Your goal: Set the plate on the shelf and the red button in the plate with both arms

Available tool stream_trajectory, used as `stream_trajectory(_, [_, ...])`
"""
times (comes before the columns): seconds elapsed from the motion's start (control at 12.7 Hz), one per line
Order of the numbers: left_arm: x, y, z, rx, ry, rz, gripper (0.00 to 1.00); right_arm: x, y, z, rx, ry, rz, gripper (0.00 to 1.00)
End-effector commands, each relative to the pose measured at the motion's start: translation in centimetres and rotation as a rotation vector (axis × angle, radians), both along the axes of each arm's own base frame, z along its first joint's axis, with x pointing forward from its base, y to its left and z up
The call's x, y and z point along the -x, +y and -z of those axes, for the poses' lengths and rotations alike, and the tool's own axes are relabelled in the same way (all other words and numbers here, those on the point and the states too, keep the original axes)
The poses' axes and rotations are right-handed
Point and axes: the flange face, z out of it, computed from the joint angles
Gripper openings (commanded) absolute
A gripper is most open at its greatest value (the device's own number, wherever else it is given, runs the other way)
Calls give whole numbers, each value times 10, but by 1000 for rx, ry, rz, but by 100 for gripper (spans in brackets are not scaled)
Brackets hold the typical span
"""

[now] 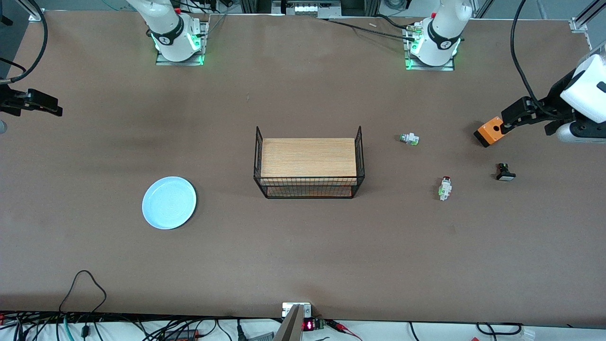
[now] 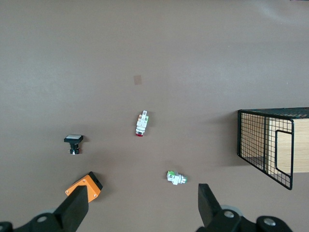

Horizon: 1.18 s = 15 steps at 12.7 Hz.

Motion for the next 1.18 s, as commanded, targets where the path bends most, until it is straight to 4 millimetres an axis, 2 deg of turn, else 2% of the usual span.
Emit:
stream_trajectory(0.0, [3,2,-2,12,9,2,100,1,-2,-4,2,2,3,100])
stream_trajectory(0.24, [3,1,-3,12,7,6,100,-2,-1,0,2,0,2,100])
stream_trajectory(0.39, [3,1,-3,12,7,6,100,-13,-5,20,-2,21,4,100])
stream_trajectory(0.47, [3,2,-2,12,9,6,100,-20,-8,33,0,29,6,100])
stream_trajectory(0.79, [1,4,3,8,18,0,100,-23,-28,42,-13,29,46,100])
stream_trajectory(1.1, [-8,10,19,2,36,-9,100,-53,-28,104,-84,60,63,100])
